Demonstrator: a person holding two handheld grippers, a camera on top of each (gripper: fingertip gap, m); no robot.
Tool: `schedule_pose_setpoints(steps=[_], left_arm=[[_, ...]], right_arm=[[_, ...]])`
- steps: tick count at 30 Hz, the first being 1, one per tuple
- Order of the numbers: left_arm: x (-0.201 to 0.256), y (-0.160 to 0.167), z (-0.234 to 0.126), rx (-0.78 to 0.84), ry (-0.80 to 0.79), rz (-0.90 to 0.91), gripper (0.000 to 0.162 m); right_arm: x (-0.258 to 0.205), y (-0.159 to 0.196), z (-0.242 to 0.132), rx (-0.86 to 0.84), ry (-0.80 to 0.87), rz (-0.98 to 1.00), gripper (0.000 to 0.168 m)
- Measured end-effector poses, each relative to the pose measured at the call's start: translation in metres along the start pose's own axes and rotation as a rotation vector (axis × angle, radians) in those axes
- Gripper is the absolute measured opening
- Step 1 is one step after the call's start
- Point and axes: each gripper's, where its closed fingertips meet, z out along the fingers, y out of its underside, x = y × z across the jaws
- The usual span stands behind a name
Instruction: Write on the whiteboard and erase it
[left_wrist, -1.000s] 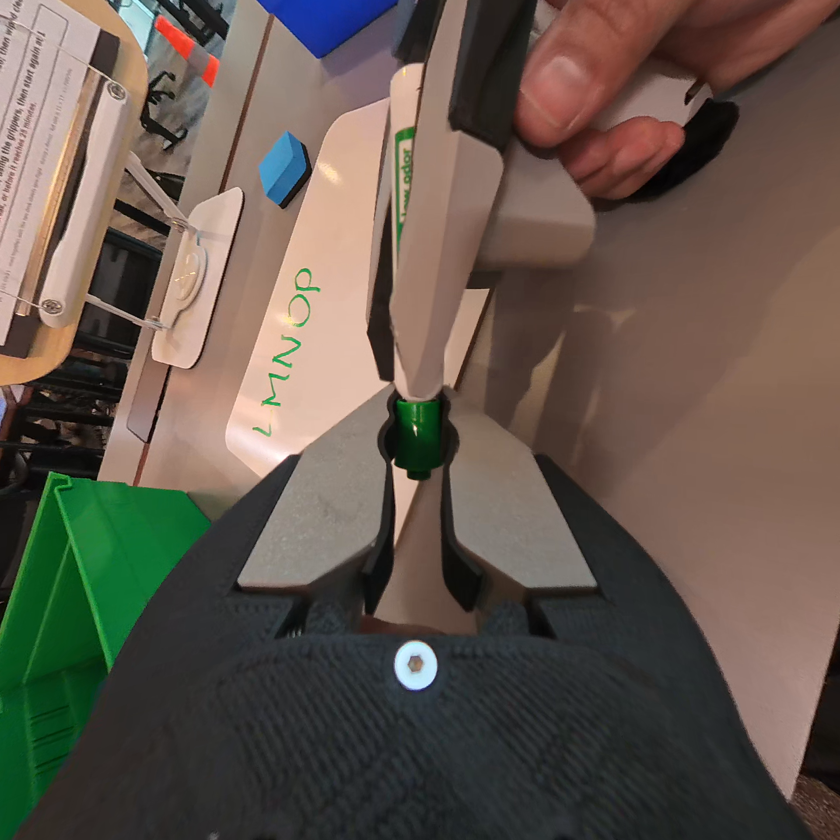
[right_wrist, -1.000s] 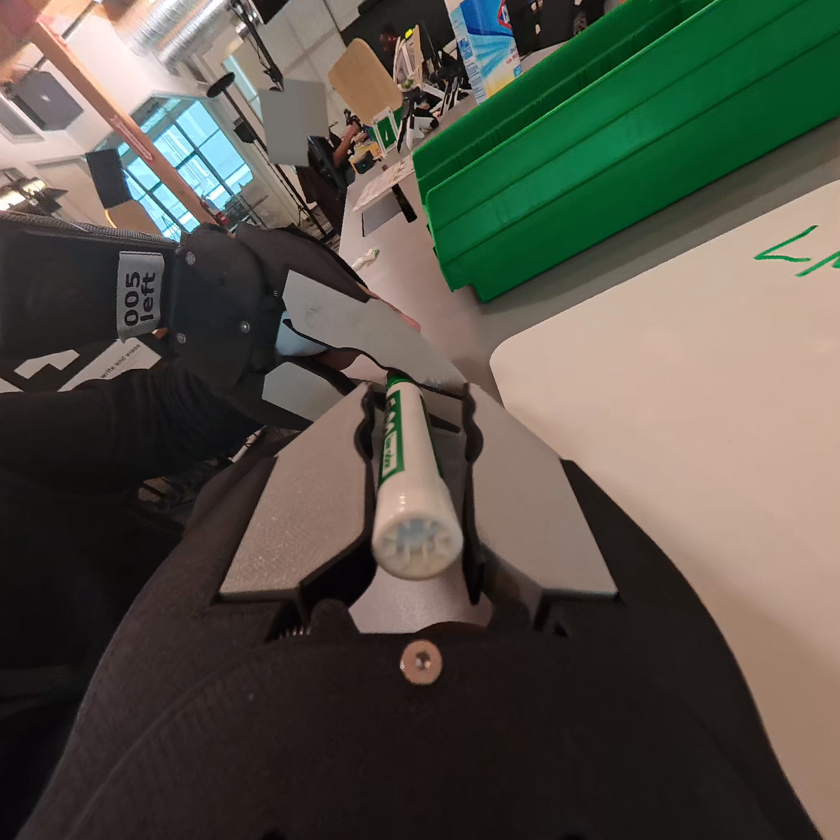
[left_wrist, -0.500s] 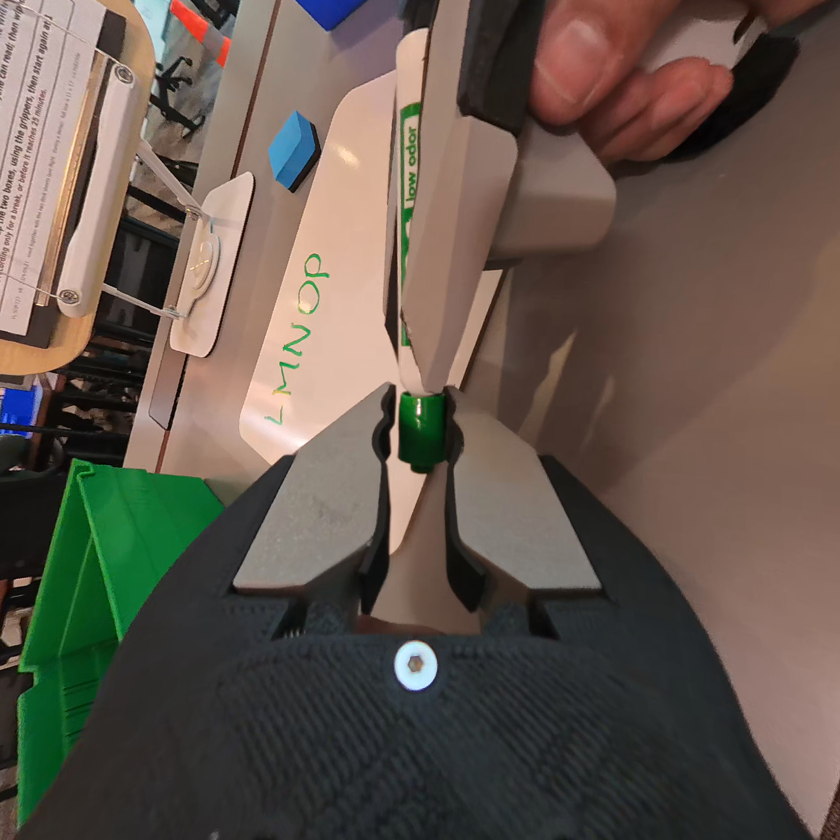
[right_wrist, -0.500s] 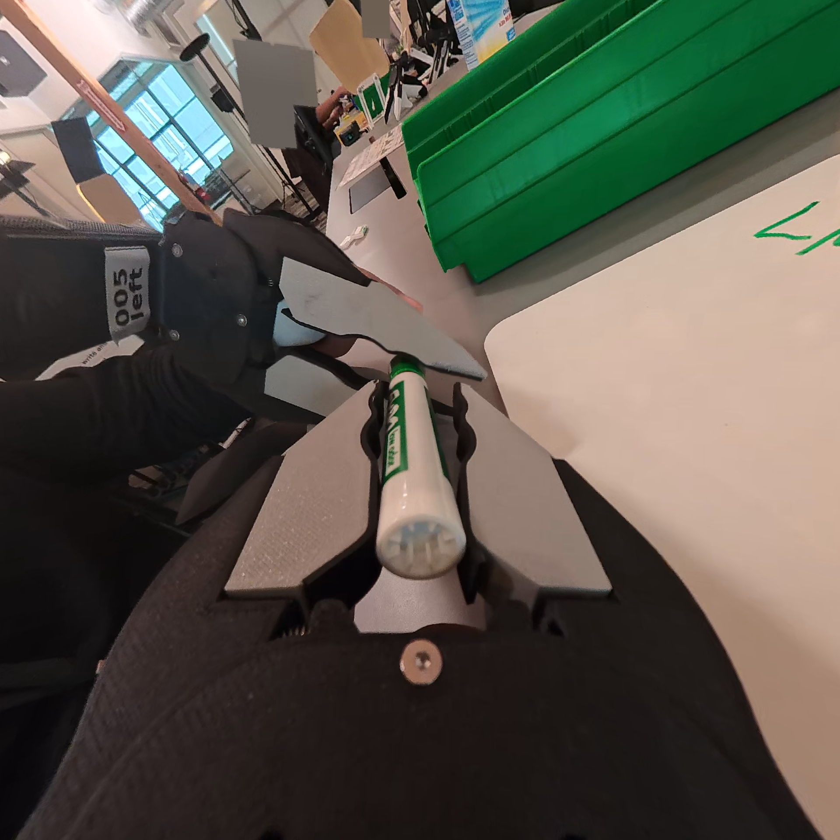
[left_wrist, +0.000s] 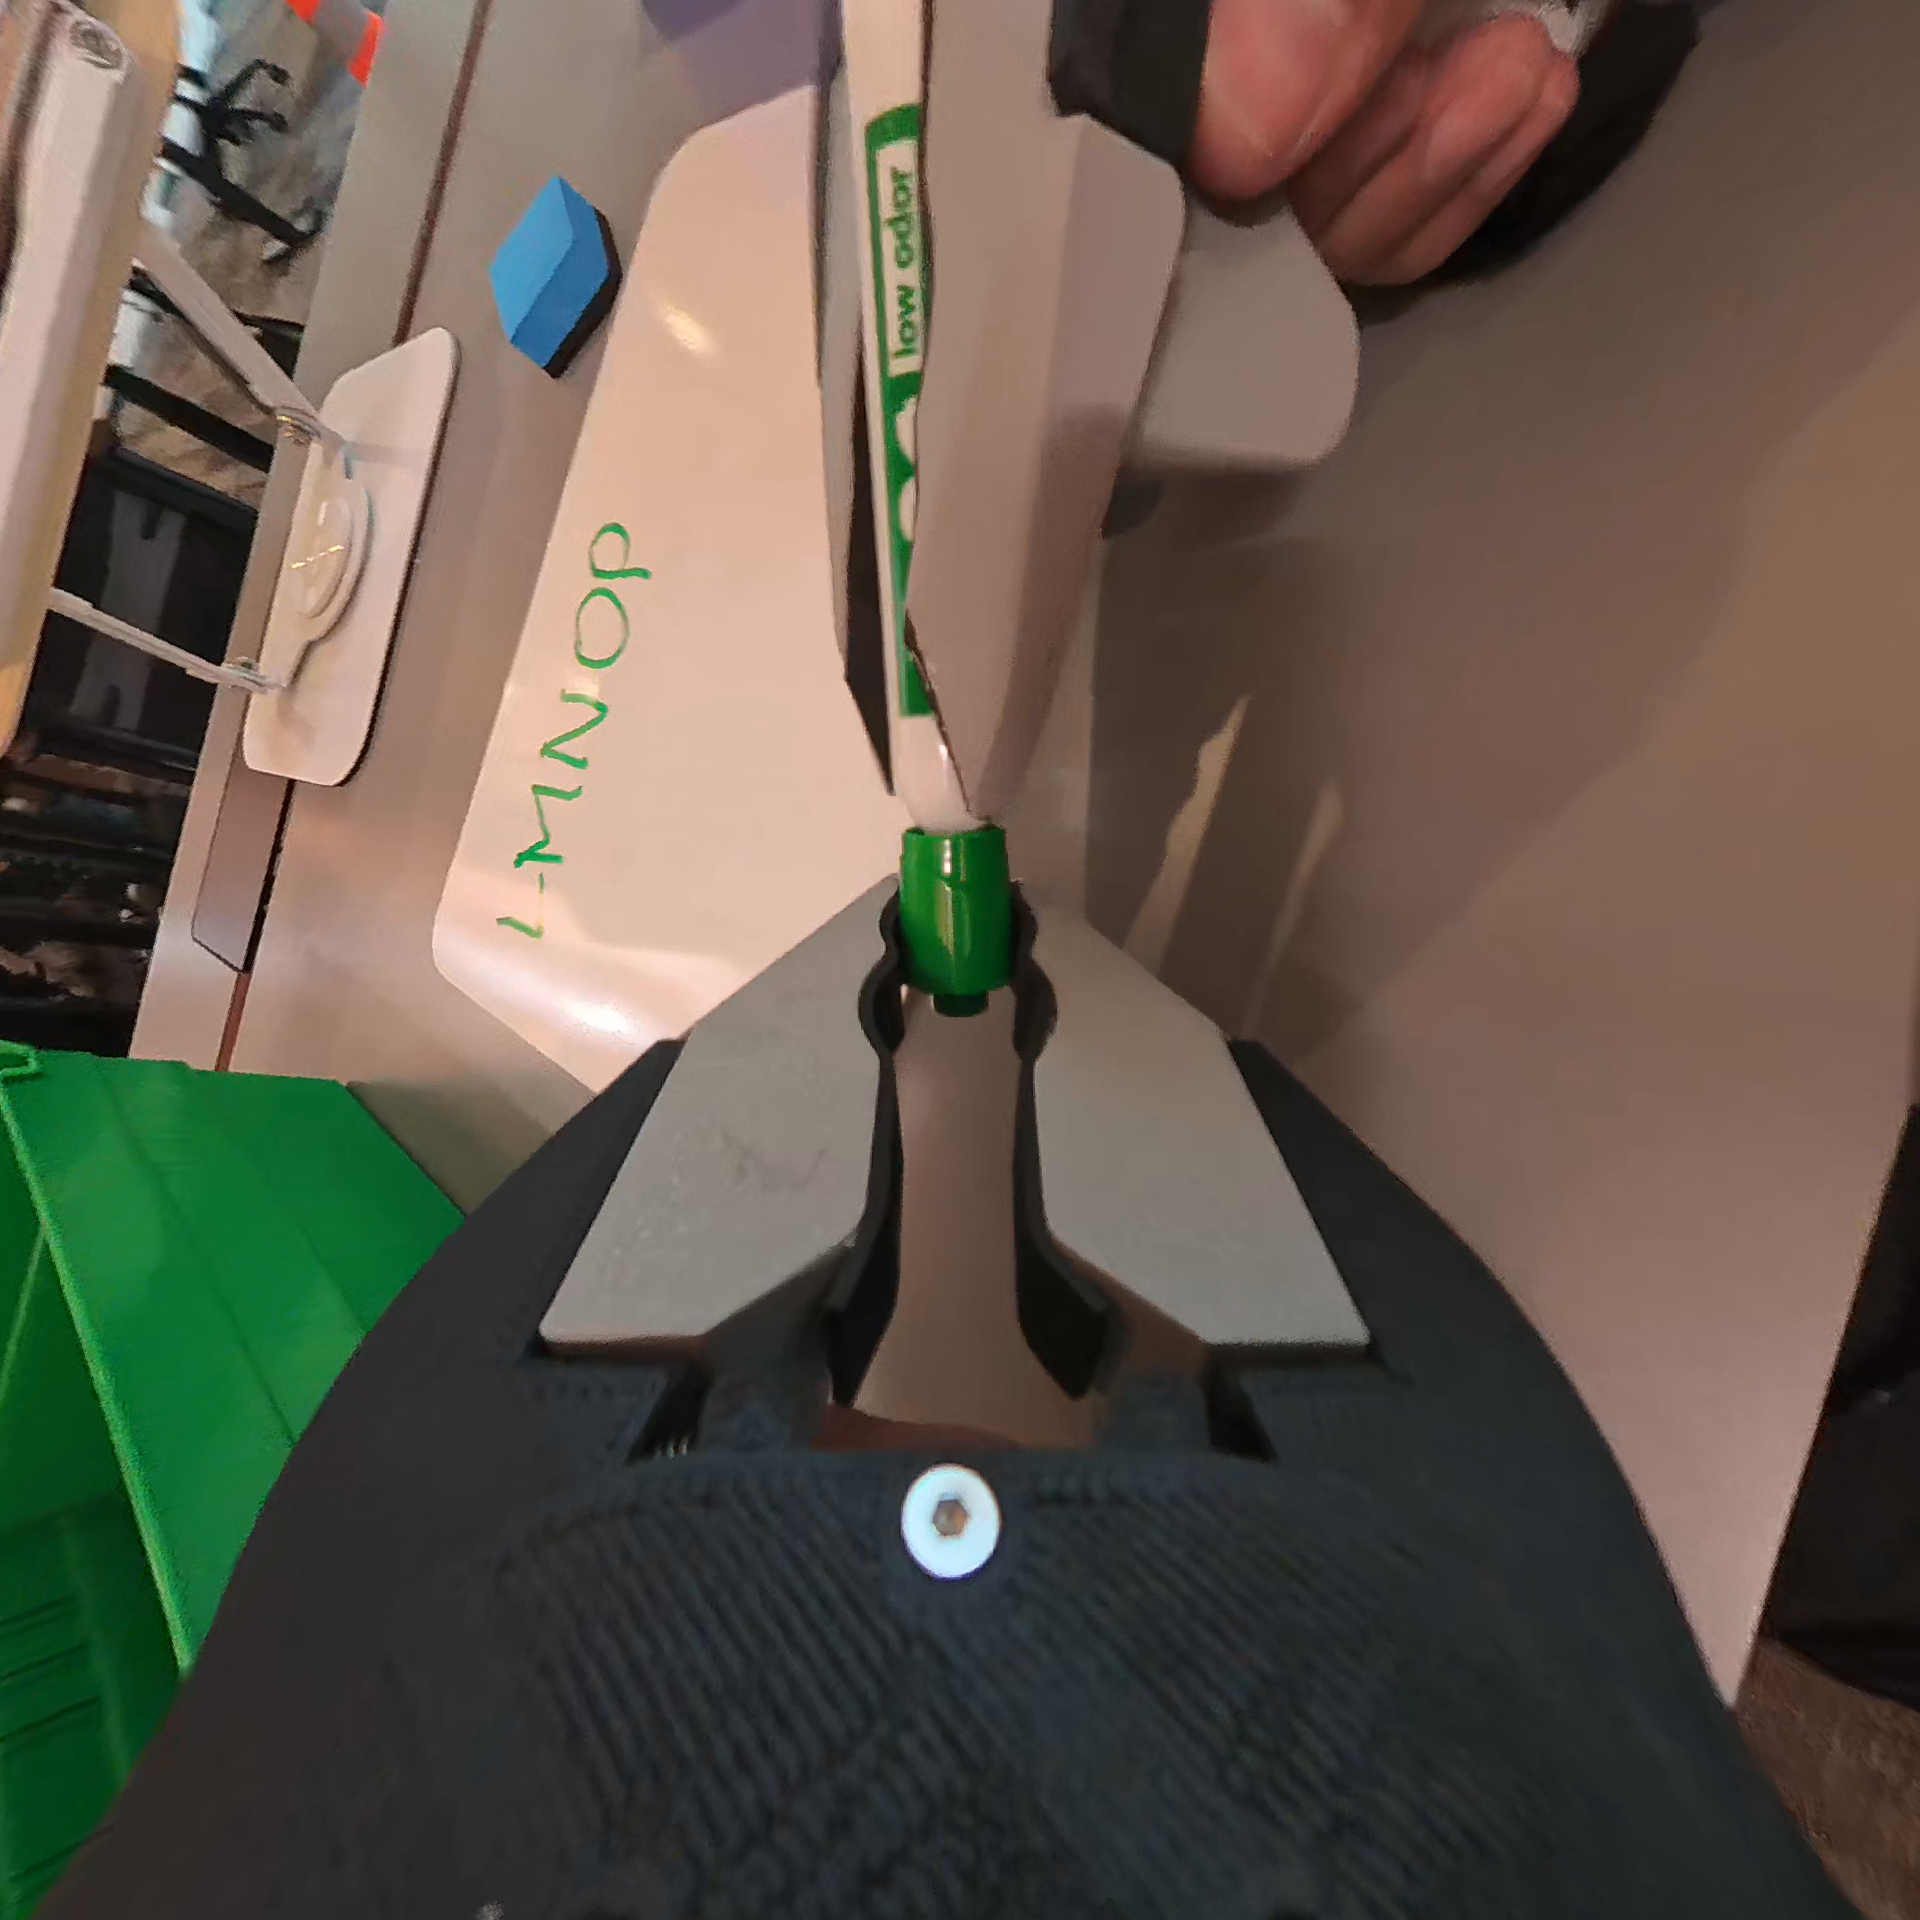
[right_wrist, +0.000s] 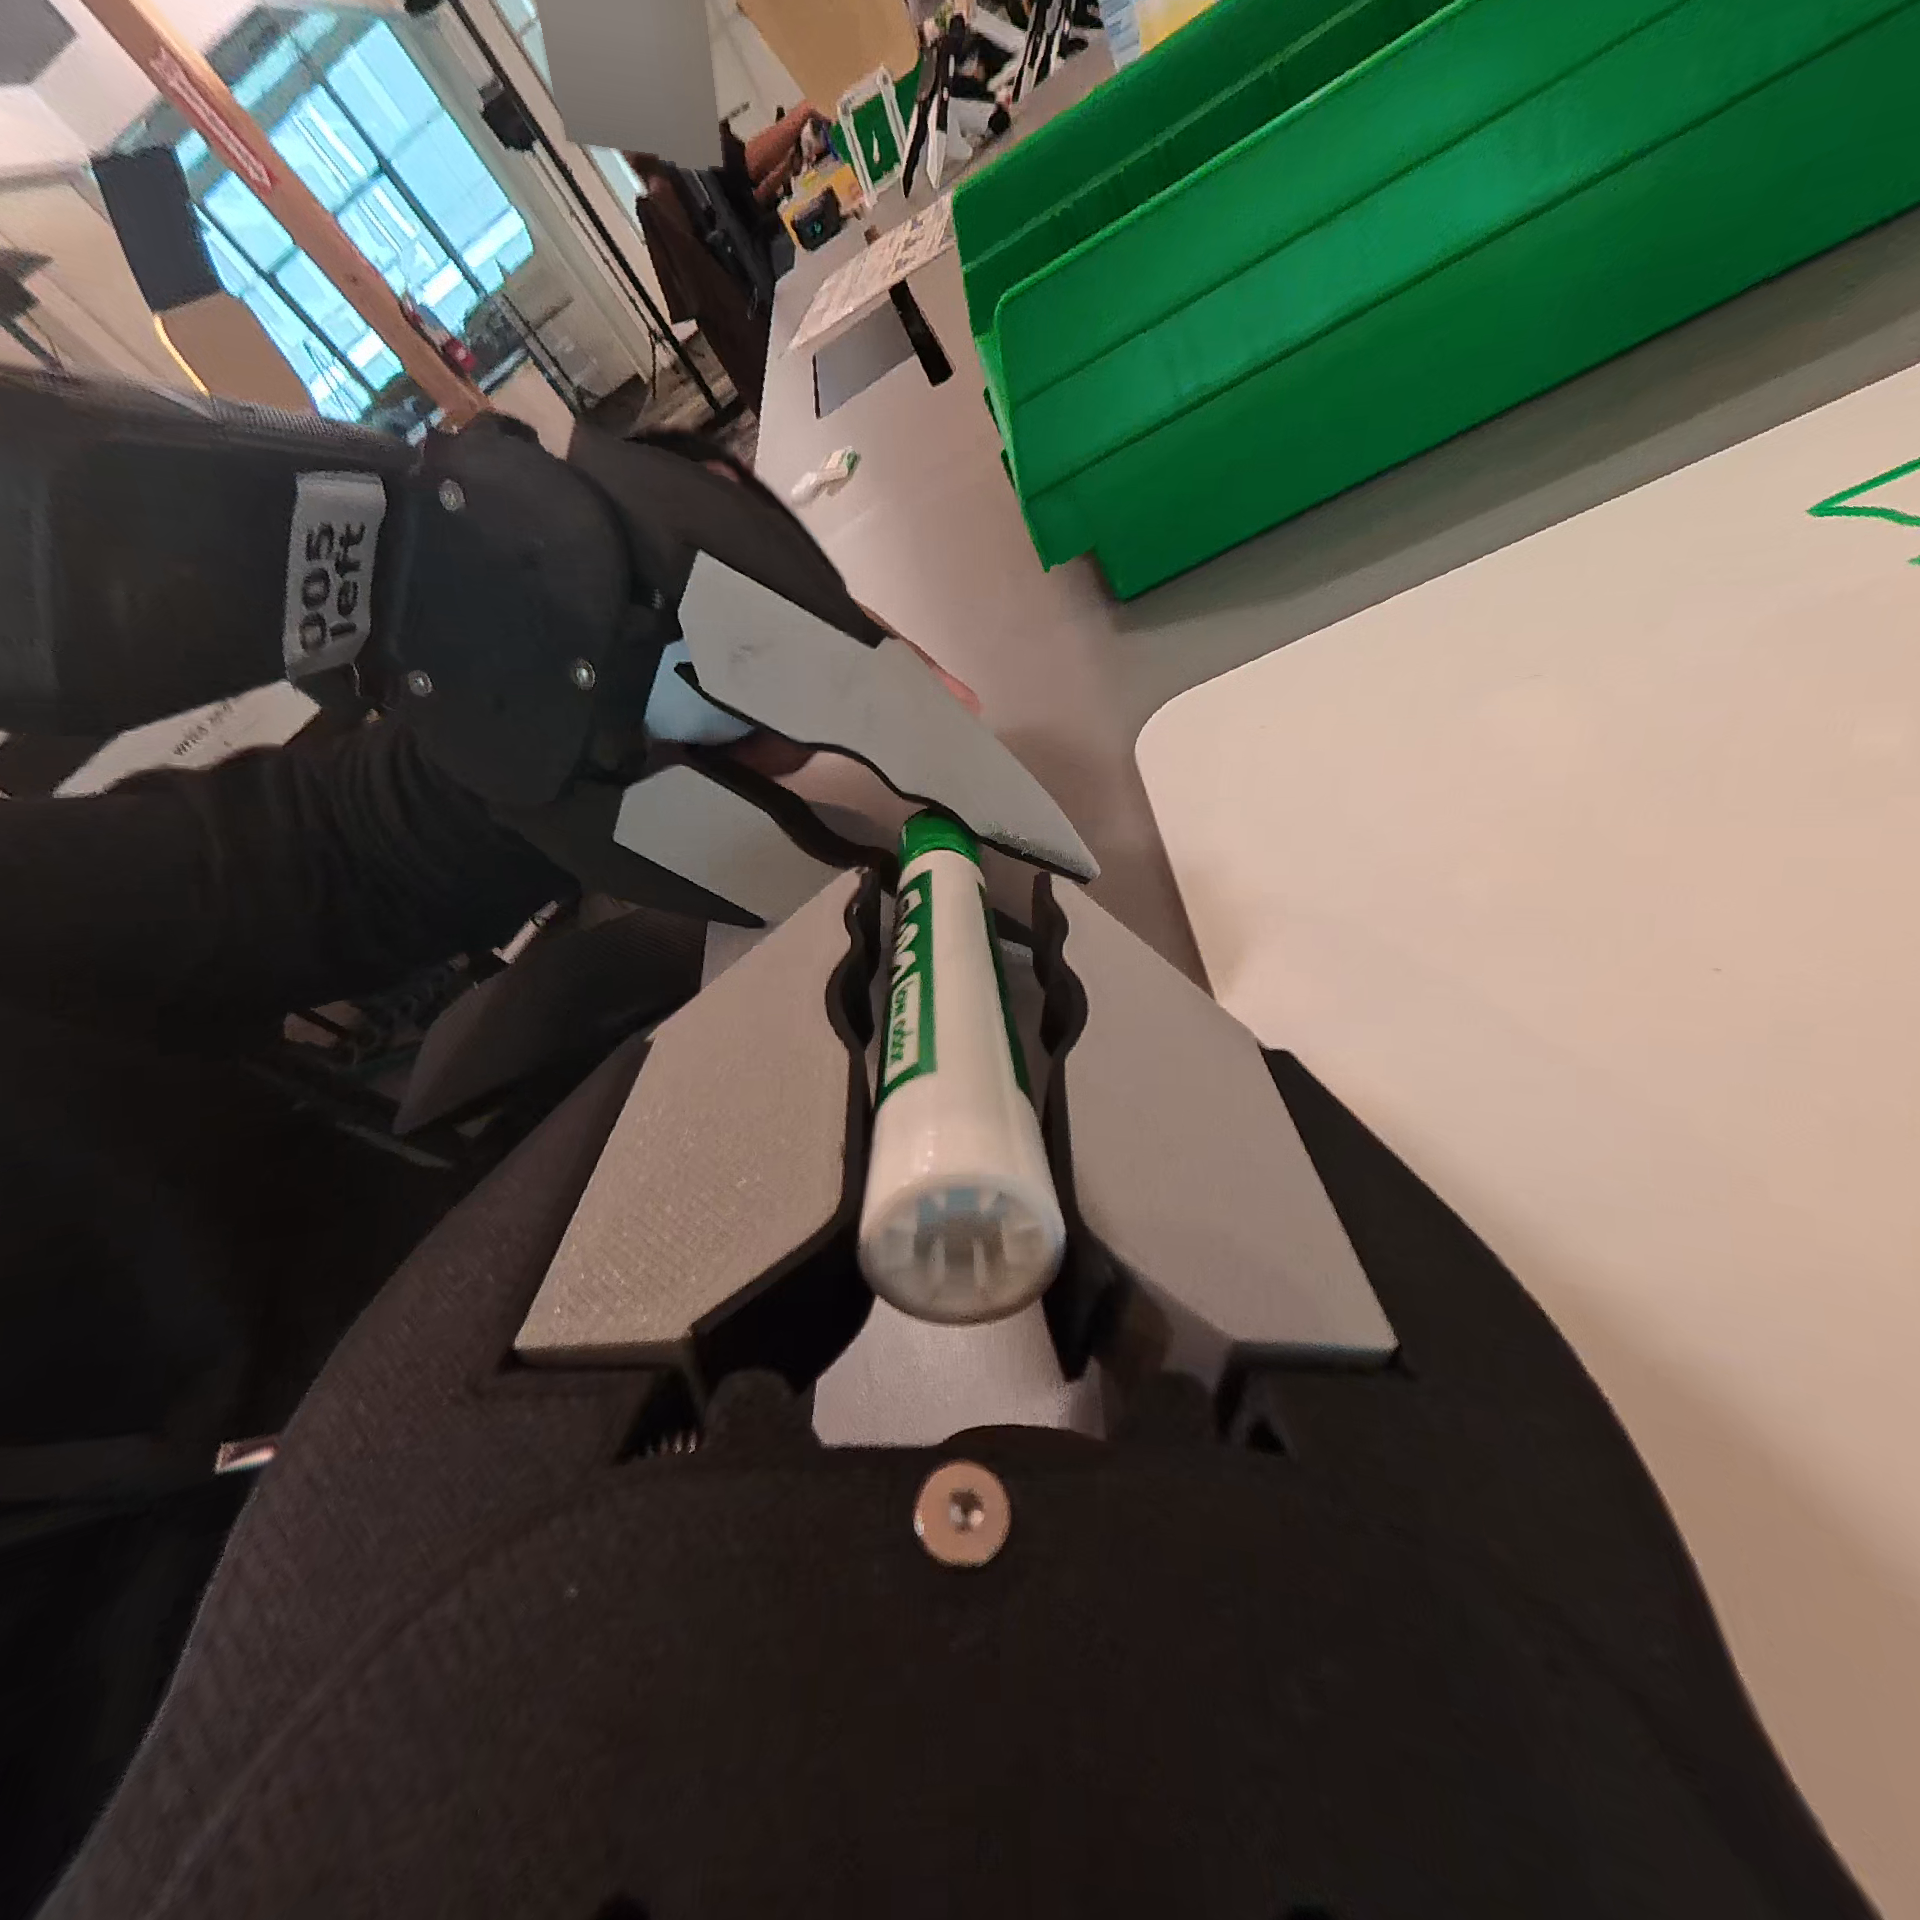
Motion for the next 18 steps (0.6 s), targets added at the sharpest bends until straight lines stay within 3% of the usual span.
schedule_pose_setpoints(steps=[4,9,18], left_arm=[[0.004,0.006,-0.005,-0.088,0.079,0.084,0.013],[0.025,0.006,-0.014,-0.105,0.343,-0.028,0.012],[0.023,0.01,0.008,-0.154,0.107,0.044,0.013]], right_arm=[[-0.004,0.006,0.004,-0.053,0.035,-0.111,0.028],[-0.017,0.005,0.006,-0.054,0.031,-0.238,0.028],[-0.007,0.009,0.006,-0.062,0.015,-0.087,0.027]])
